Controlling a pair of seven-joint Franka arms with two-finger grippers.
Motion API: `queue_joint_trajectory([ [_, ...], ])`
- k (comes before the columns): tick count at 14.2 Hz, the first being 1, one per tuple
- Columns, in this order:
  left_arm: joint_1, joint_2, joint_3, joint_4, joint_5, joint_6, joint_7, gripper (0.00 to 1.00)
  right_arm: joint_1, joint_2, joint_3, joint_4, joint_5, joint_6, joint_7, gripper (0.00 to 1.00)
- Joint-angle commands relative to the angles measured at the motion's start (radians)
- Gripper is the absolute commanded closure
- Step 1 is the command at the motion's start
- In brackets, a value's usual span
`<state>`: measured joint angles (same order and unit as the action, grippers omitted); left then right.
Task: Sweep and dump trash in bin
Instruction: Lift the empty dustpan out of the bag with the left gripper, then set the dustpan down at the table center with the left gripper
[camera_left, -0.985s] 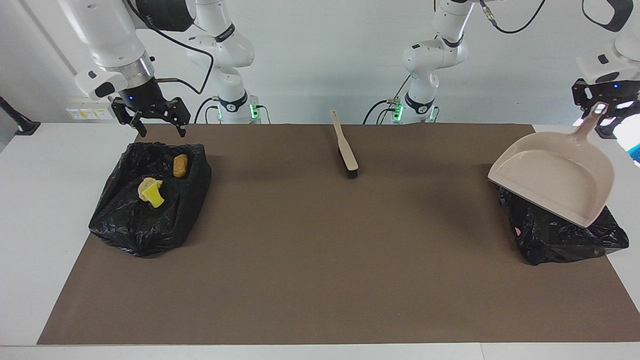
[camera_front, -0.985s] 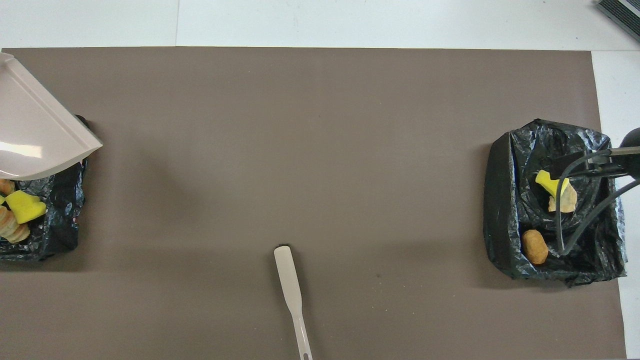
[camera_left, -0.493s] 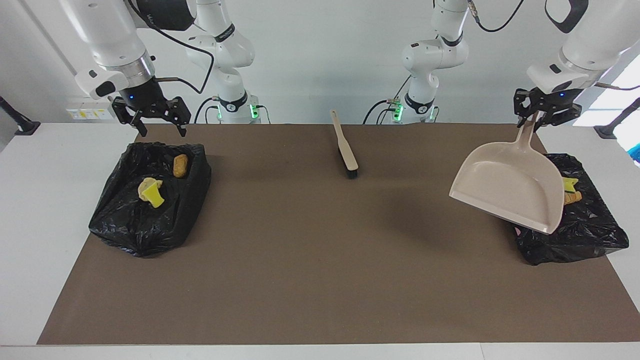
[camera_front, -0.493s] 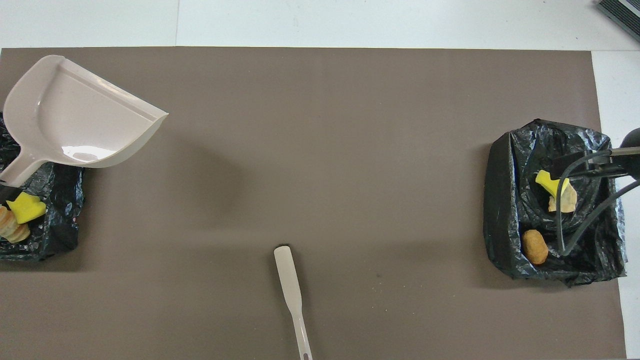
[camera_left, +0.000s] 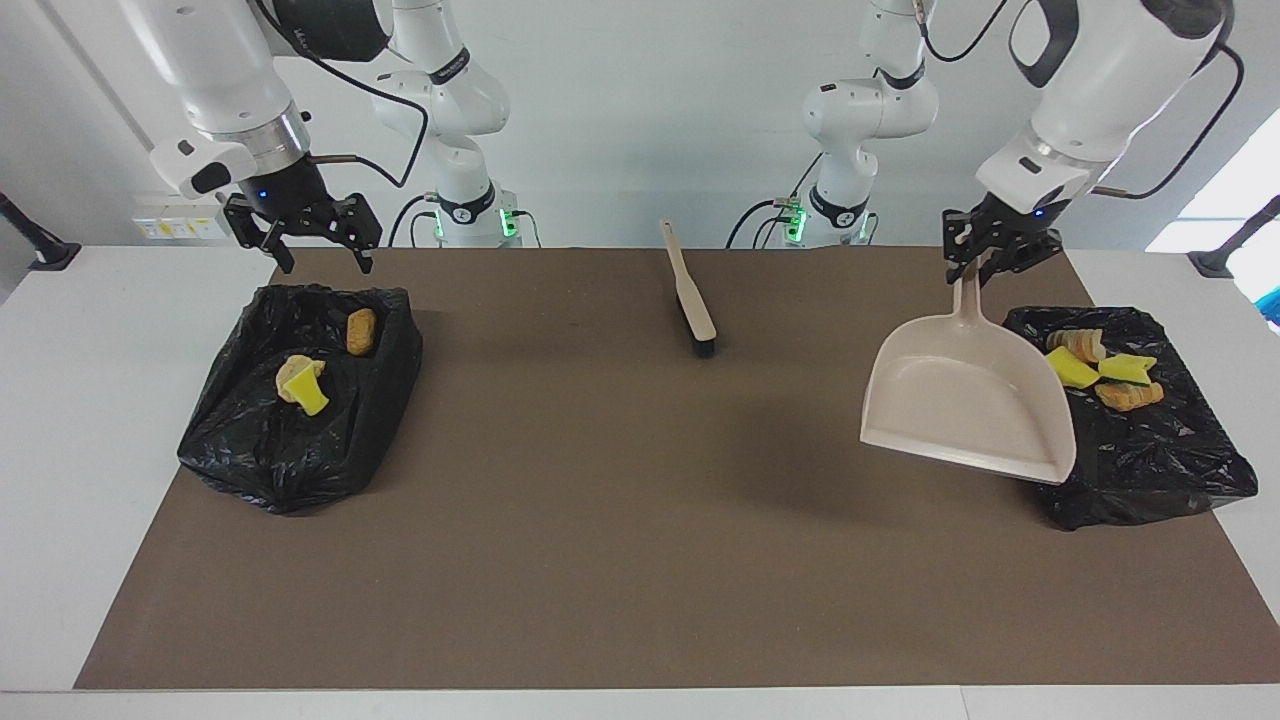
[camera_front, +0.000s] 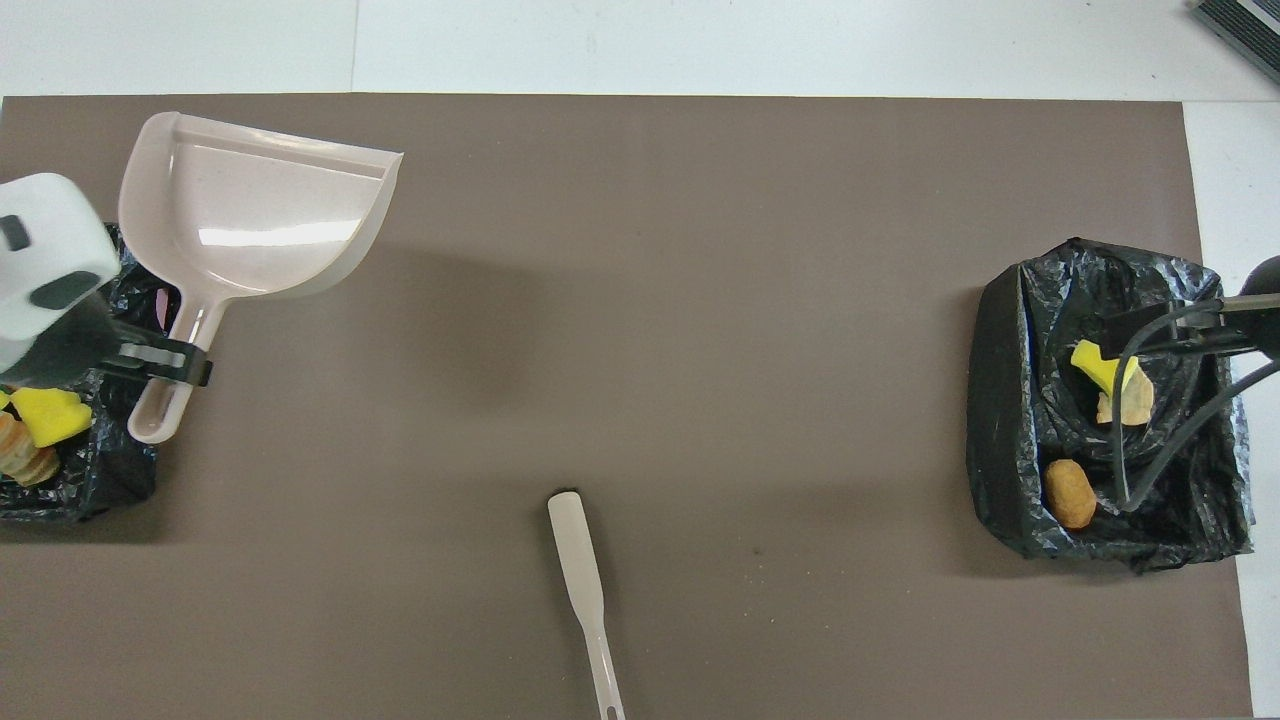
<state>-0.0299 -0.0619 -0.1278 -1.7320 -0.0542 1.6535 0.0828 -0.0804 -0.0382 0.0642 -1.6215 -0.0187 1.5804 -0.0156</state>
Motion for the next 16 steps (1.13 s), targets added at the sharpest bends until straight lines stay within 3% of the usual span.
queue_joint_trajectory([
  [1, -0.117, -0.021, 0.016, -0.121, -0.012, 0.165, -0.185, 1.0, -0.004, -0.019, 0.003, -0.02, 0.002, 0.007, 0.014, 0.0],
  [3, -0.198, -0.007, 0.016, -0.176, -0.012, 0.241, -0.219, 1.0, -0.004, -0.019, 0.003, -0.02, 0.002, 0.007, 0.014, 0.0],
  [6, -0.315, 0.117, 0.016, -0.182, -0.012, 0.323, -0.232, 1.0, -0.004, -0.019, 0.003, -0.02, 0.0, 0.007, 0.014, 0.0],
  [8, -0.381, 0.212, 0.017, -0.181, -0.012, 0.446, -0.326, 1.0, -0.004, -0.019, 0.003, -0.02, 0.002, 0.007, 0.014, 0.0],
  [16, -0.481, 0.286, 0.016, -0.187, -0.013, 0.574, -0.547, 1.0, -0.004, -0.019, 0.003, -0.02, 0.002, 0.007, 0.014, 0.0],
])
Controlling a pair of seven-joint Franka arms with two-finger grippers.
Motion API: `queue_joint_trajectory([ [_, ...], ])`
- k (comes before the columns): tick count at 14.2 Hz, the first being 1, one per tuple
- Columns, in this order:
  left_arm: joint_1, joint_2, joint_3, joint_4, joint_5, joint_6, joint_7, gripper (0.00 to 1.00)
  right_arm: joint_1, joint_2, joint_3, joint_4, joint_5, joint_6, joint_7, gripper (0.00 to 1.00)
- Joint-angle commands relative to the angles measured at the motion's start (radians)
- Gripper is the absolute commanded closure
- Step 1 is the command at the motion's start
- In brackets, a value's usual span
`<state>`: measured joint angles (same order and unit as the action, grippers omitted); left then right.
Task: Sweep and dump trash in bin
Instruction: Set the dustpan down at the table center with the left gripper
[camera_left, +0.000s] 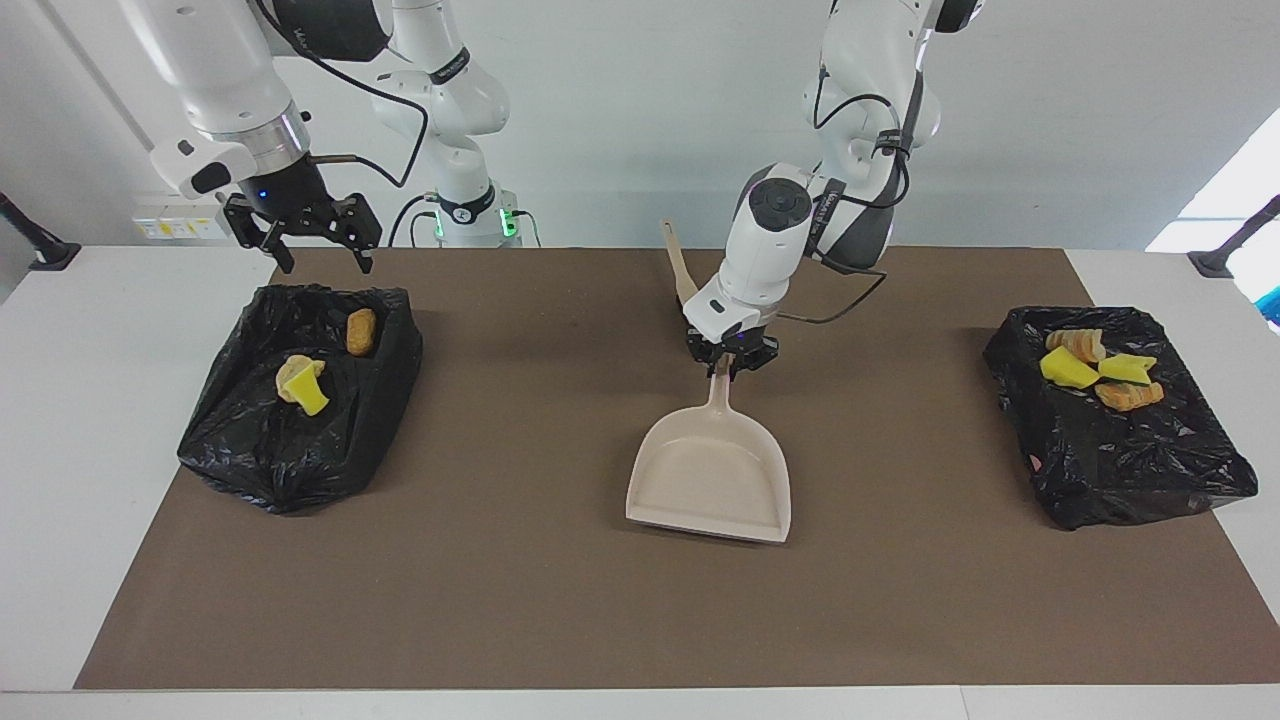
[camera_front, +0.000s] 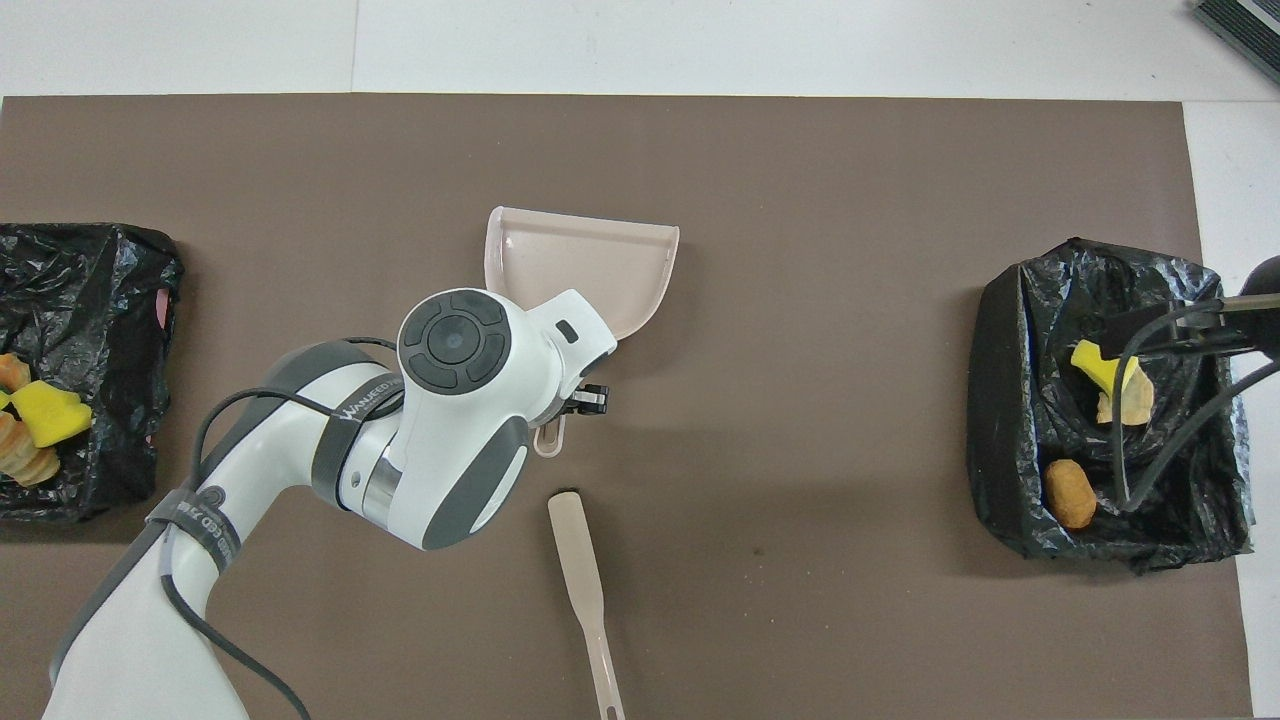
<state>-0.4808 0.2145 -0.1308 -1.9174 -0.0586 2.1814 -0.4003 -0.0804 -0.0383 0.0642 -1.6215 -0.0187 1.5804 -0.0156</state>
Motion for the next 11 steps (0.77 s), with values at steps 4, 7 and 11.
queue_joint_trajectory([
  [4, -0.038, 0.025, 0.02, -0.005, -0.007, 0.046, -0.081, 1.0, -0.004, -0.018, 0.003, -0.02, 0.002, 0.007, 0.014, 0.0],
  [7, -0.039, 0.028, 0.02, -0.011, -0.007, 0.047, -0.11, 1.0, -0.004, -0.018, 0.003, -0.02, 0.002, 0.007, 0.014, 0.0],
  [11, -0.051, 0.069, 0.02, -0.006, -0.007, 0.077, -0.109, 1.0, -0.004, -0.018, 0.003, -0.02, 0.002, 0.007, 0.014, 0.0],
])
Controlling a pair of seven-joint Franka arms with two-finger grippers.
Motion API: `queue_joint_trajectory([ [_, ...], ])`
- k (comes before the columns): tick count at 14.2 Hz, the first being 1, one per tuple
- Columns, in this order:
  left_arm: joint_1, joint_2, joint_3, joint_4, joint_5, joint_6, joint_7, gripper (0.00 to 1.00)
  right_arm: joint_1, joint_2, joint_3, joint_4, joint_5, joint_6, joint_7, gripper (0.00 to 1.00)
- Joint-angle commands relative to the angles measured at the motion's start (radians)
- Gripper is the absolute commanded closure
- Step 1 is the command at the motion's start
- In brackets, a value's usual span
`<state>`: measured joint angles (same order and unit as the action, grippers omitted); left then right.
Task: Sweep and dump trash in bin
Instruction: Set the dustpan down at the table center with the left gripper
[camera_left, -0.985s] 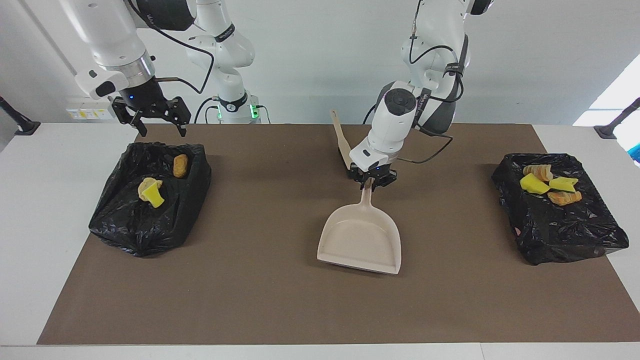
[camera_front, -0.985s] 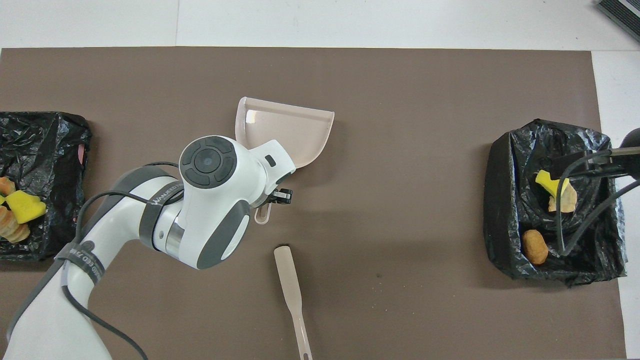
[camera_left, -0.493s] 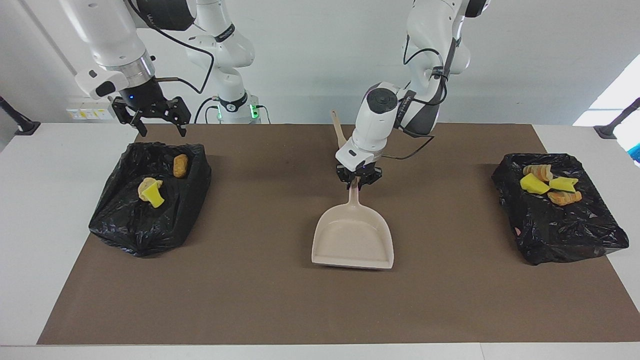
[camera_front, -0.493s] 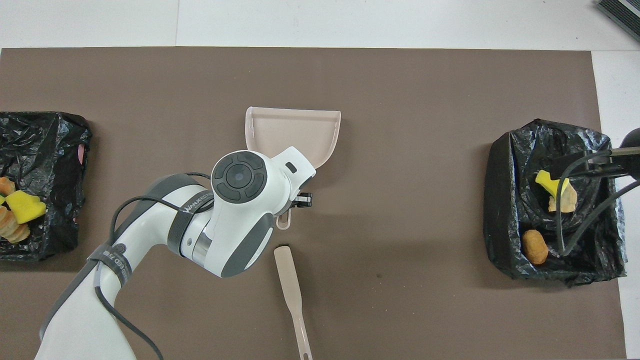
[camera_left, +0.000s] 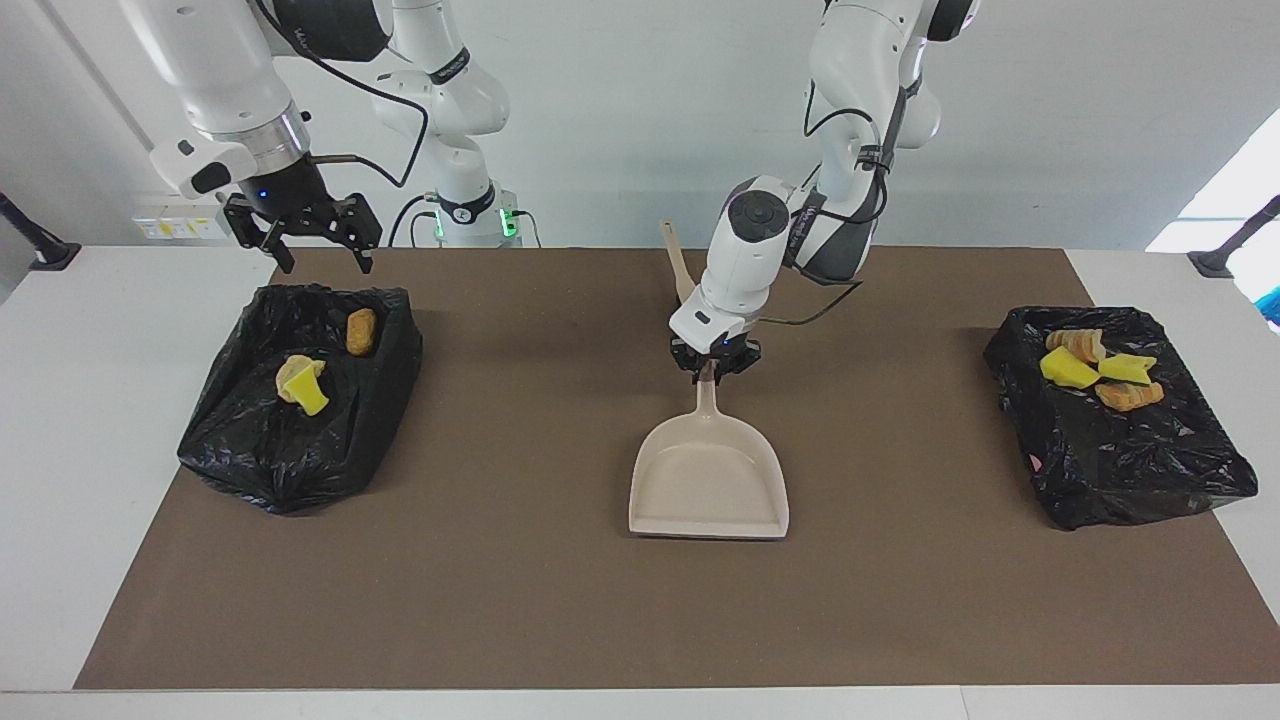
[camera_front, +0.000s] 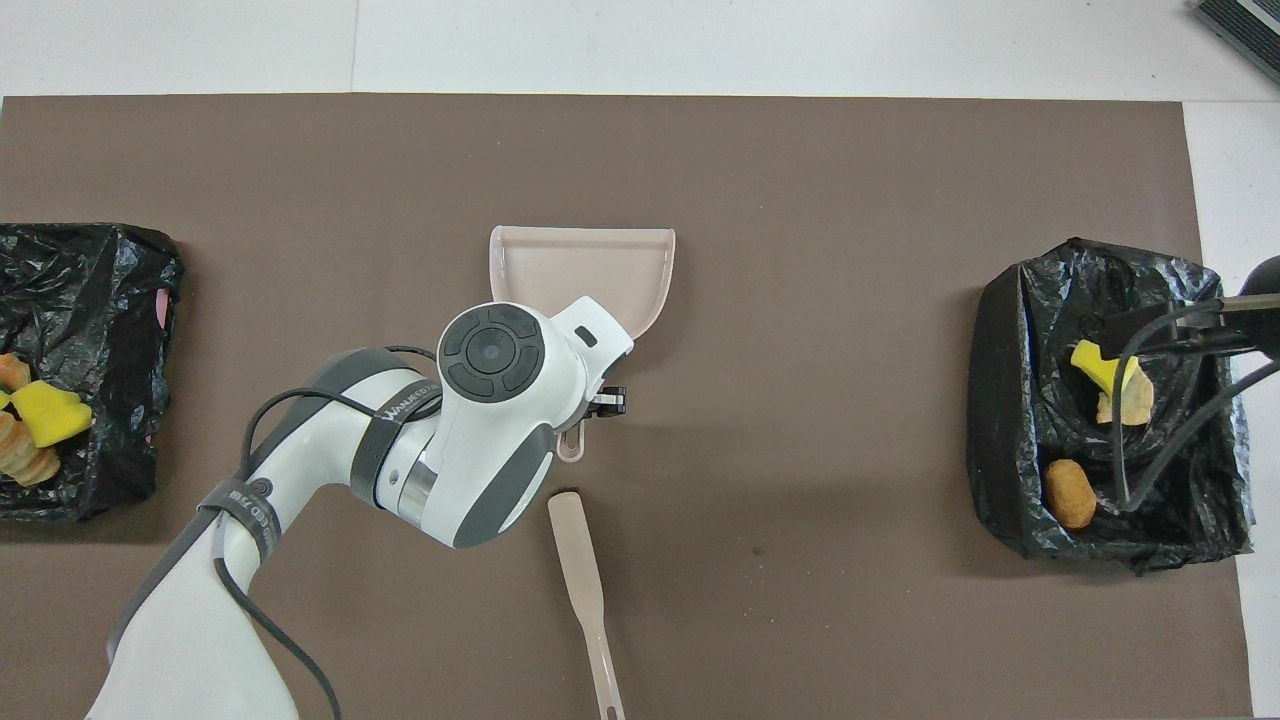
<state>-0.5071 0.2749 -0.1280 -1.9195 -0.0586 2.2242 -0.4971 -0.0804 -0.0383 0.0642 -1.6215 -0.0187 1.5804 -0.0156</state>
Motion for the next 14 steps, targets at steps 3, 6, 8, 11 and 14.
queue_joint_trajectory([
  [3, -0.025, 0.009, 0.018, -0.003, -0.007, 0.026, -0.015, 1.0, -0.004, -0.018, 0.003, -0.02, 0.002, 0.007, 0.014, 0.0],
  [6, -0.018, 0.01, 0.018, 0.002, -0.007, 0.035, -0.026, 0.0, -0.004, -0.018, 0.003, -0.02, 0.002, 0.007, 0.014, 0.0],
  [8, -0.008, 0.006, 0.018, 0.004, -0.007, 0.023, -0.023, 0.0, -0.004, -0.018, 0.003, -0.02, 0.002, 0.007, 0.014, 0.0],
  [11, 0.011, -0.025, 0.03, 0.01, -0.007, -0.021, -0.023, 0.0, -0.004, -0.018, 0.003, -0.02, 0.002, 0.007, 0.014, 0.0],
  [14, 0.068, -0.048, 0.03, 0.034, -0.007, -0.089, -0.024, 0.0, -0.004, -0.018, 0.003, -0.02, 0.002, 0.007, 0.014, 0.0],
])
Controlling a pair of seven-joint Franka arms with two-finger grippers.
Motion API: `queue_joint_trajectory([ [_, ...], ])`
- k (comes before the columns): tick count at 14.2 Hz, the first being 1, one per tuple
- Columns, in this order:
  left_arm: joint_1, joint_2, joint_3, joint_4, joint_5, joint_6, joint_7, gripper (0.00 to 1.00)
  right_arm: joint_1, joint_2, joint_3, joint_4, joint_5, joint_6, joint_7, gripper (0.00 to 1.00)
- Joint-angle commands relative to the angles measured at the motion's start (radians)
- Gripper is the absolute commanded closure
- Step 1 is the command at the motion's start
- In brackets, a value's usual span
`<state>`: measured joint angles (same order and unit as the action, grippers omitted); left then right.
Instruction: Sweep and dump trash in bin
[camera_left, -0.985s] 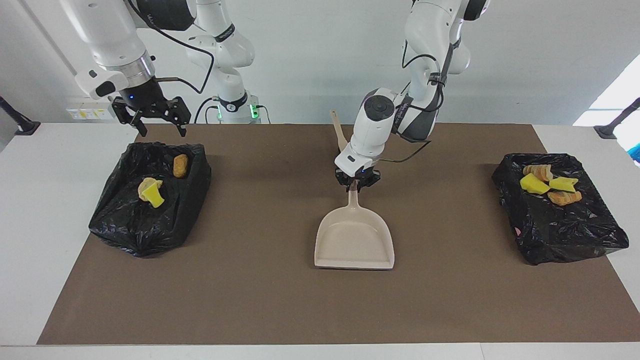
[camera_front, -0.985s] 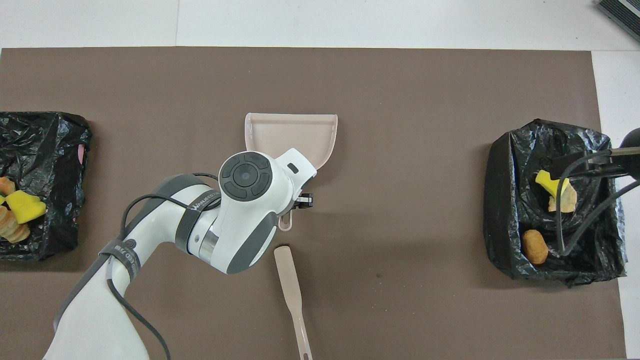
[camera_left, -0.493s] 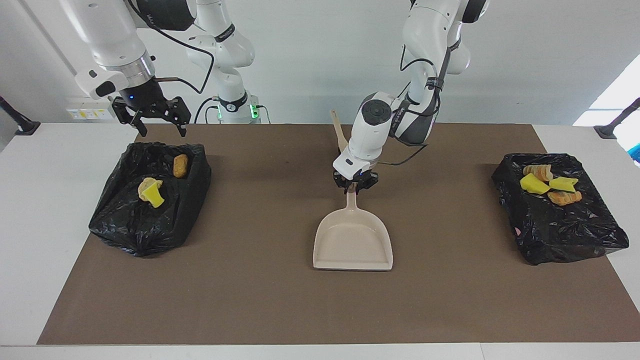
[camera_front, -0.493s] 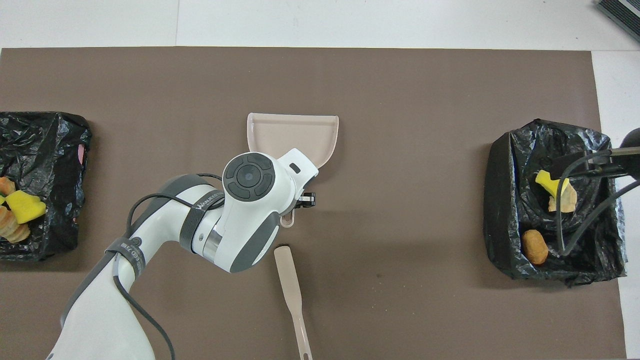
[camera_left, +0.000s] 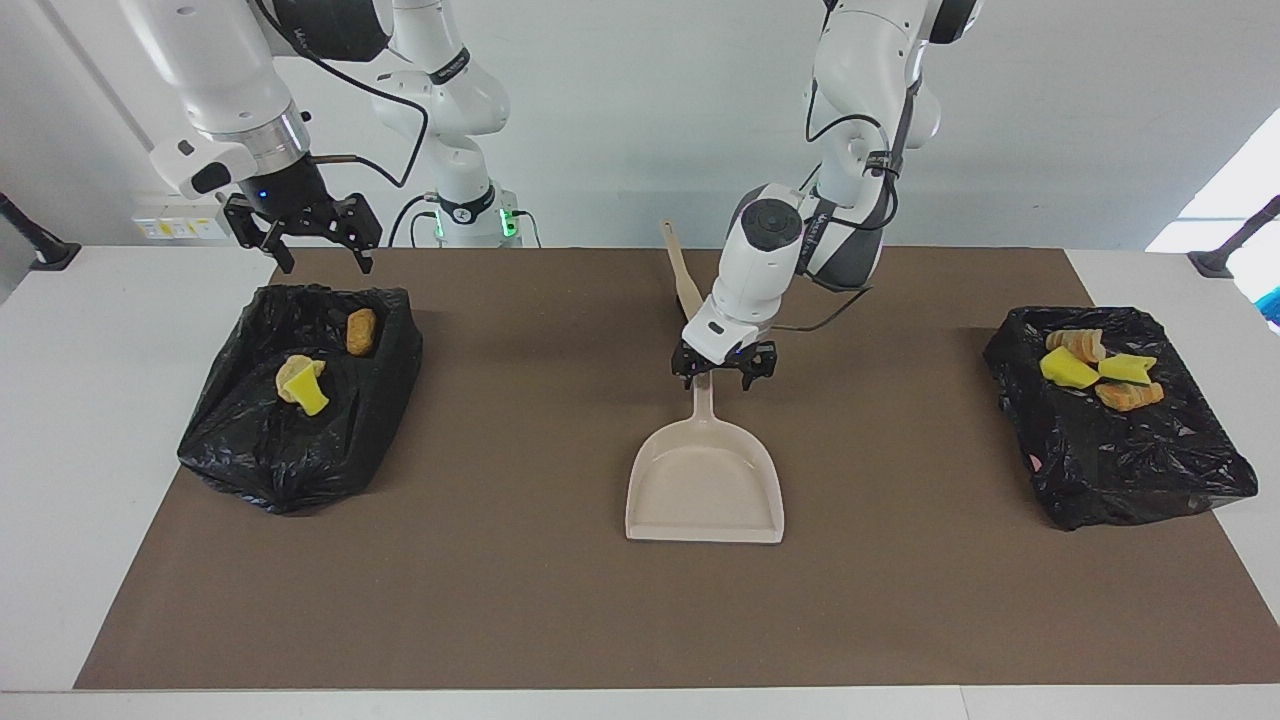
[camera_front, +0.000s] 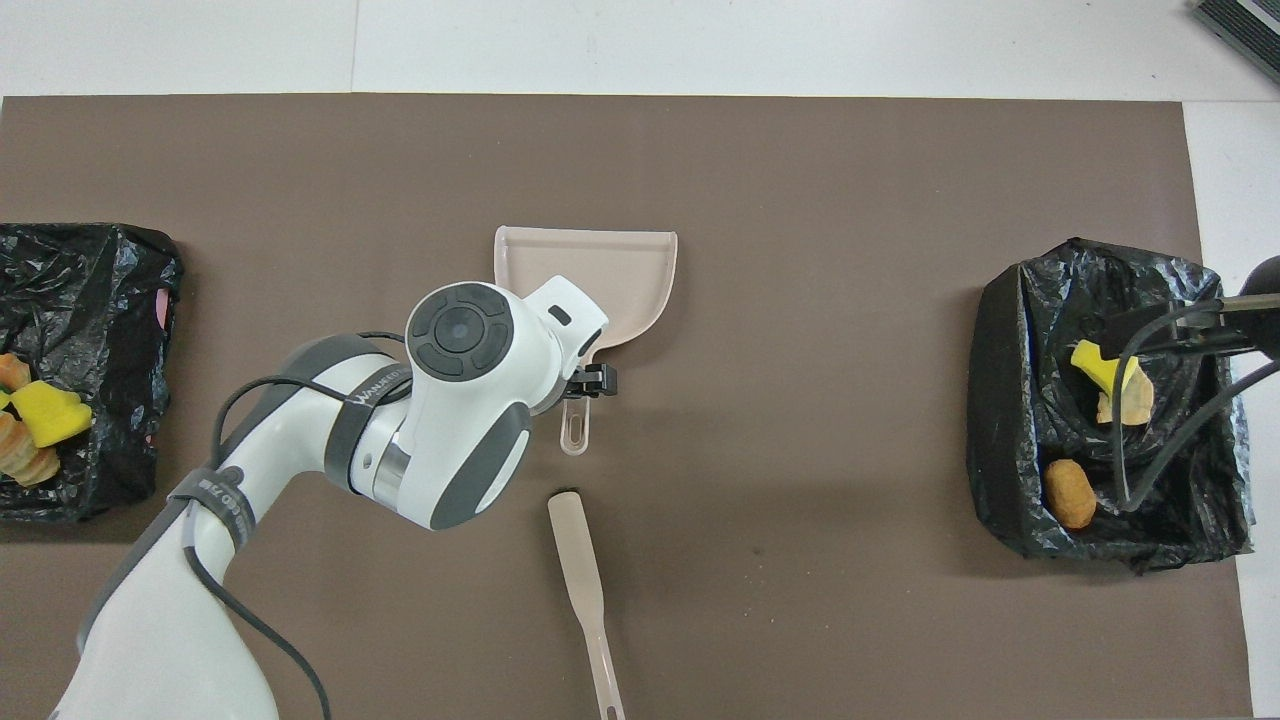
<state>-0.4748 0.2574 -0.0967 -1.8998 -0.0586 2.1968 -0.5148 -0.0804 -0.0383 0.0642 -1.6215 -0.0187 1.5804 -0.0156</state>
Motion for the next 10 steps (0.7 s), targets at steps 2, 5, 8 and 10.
queue_joint_trajectory([
  [2, 0.076, -0.036, 0.002, 0.027, -0.007, -0.078, -0.005, 0.0, -0.004, -0.018, 0.003, -0.02, 0.002, 0.007, 0.014, 0.0],
  [5, 0.152, -0.081, 0.002, 0.024, -0.006, -0.123, 0.025, 0.0, -0.004, -0.018, 0.003, -0.02, 0.002, 0.007, 0.014, 0.0],
  [8, 0.235, -0.147, 0.002, 0.015, -0.006, -0.193, 0.113, 0.0, -0.004, -0.018, 0.003, -0.02, 0.002, 0.007, 0.014, 0.0],
  [10, 0.29, -0.193, 0.002, 0.013, -0.006, -0.257, 0.197, 0.0, -0.004, -0.018, 0.003, -0.02, 0.002, 0.007, 0.014, 0.0],
])
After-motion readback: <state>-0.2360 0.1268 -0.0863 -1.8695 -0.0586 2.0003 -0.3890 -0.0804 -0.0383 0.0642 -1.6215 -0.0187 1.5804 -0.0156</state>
